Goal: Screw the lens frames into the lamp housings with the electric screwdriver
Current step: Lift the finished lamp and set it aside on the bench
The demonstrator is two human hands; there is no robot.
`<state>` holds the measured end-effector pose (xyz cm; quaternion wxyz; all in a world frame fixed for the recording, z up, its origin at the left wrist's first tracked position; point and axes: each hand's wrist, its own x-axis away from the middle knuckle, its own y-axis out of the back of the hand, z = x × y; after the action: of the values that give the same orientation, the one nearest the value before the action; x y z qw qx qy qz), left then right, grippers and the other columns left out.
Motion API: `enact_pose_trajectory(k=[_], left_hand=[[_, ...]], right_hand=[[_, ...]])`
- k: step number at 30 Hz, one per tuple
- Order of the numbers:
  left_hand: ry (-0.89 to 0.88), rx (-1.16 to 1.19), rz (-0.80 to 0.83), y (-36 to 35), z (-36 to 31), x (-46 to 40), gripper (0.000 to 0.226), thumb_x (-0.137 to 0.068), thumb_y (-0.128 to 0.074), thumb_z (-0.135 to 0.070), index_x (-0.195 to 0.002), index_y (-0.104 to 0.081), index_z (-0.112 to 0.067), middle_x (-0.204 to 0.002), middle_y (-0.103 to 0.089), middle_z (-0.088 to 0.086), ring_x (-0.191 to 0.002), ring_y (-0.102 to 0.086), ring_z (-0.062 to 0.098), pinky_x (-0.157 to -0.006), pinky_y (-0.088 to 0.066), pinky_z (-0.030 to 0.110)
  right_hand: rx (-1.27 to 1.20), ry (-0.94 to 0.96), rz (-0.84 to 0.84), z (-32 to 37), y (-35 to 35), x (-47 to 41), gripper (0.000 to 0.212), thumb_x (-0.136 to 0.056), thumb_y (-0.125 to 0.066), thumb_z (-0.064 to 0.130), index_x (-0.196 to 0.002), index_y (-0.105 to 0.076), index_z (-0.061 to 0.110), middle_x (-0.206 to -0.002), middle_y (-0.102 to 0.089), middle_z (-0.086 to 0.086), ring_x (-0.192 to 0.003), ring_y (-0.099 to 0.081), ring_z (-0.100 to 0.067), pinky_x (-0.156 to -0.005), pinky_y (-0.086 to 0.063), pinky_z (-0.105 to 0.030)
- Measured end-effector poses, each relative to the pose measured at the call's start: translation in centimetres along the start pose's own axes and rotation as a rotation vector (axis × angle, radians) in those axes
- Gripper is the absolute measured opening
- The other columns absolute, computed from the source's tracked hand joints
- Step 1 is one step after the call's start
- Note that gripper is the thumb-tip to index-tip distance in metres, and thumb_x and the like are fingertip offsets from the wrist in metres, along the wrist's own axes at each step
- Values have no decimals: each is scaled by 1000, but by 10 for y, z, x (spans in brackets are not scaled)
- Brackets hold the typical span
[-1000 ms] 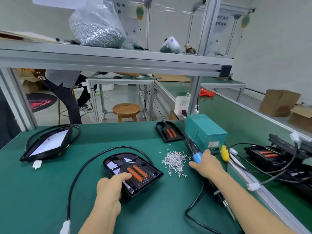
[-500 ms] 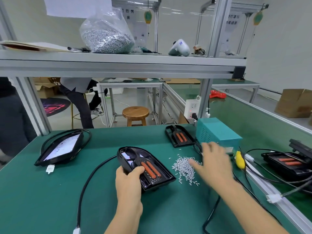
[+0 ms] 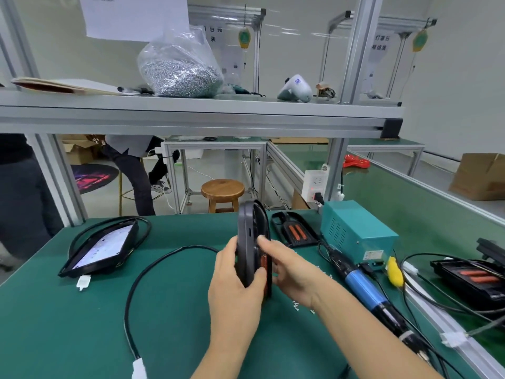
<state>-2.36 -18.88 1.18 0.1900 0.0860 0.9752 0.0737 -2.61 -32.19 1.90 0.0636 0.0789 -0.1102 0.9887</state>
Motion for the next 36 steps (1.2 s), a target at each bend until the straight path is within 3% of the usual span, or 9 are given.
enact_pose_trajectory(k=[5,8,10,14,16,19,27,33,36], left_hand=[[-53,-54,257,13,13,-6,38,-82,-67,-34,-115,-54,-48,-112,-59,-24,-104,-54,-8,-91,-43,18],[-107,-395,-83,45,44,-26,34,-85,-61,-41,-112,-65,-21,-116,-64,-4,-114,-52,20,-97,-36,29],[144,-687,-258,72,66,-41,50,-86,-66,-33,-126,-54,-5,-131,-53,15,-123,-42,35,-97,-35,45],[511,-946,-191,99,93,-47,65,-84,-67,-33,-129,-41,6,-136,-42,26,-125,-35,40,-97,-32,48],[541,-929,-198,106,96,-53,49,-84,-65,-17,-122,-45,8,-127,-44,31,-117,-41,44,-92,-34,48],[569,-924,-118,112,94,-61,25,-85,-51,-1,-108,-53,7,-116,-47,28,-102,-50,44,-84,-42,46],[503,-991,-142,112,99,-57,30,-86,-53,-2,-116,-54,2,-118,-50,25,-110,-46,40,-83,-41,46],[305,-554,-277,110,103,-59,36,-93,-39,0,-124,-51,-12,-101,-64,14,-84,-51,33,-73,-38,37],[94,-310,-194,109,86,-62,35,-96,-42,-4,-115,-62,-25,-91,-62,-1,-81,-53,22,-70,-41,30]], right_hand=[[-162,73,-94,-10,7,-15,59,-60,-67,16,-116,-55,4,-88,-68,-8,-76,-64,-18,-69,-50,-29],[-245,194,-98,-17,21,-12,52,-52,-69,15,-103,-58,12,-78,-64,-2,-74,-57,-17,-71,-44,-31],[-385,255,-87,-19,33,-10,48,-49,-78,19,-94,-61,14,-75,-61,-3,-70,-59,-17,-69,-48,-31],[-457,291,-128,-19,40,-11,60,-40,-92,26,-92,-64,13,-75,-63,-2,-74,-60,-18,-84,-48,-35],[-399,285,-183,-16,38,-14,47,-55,-88,25,-95,-65,14,-78,-67,0,-84,-59,-20,-91,-45,-39],[-305,270,-248,-13,40,-18,34,-70,-75,29,-100,-68,16,-87,-74,-1,-85,-69,-17,-74,-55,-31],[22,147,-238,-9,32,-19,71,-60,-78,52,-112,-65,5,-105,-74,-8,-100,-70,-22,-95,-50,-37],[192,107,-214,-4,26,-17,91,-48,-81,67,-115,-62,8,-108,-73,-7,-105,-68,-25,-102,-46,-44],[292,160,-168,-2,23,-16,73,-47,-81,73,-97,-70,20,-99,-75,-1,-96,-71,-16,-93,-50,-34]])
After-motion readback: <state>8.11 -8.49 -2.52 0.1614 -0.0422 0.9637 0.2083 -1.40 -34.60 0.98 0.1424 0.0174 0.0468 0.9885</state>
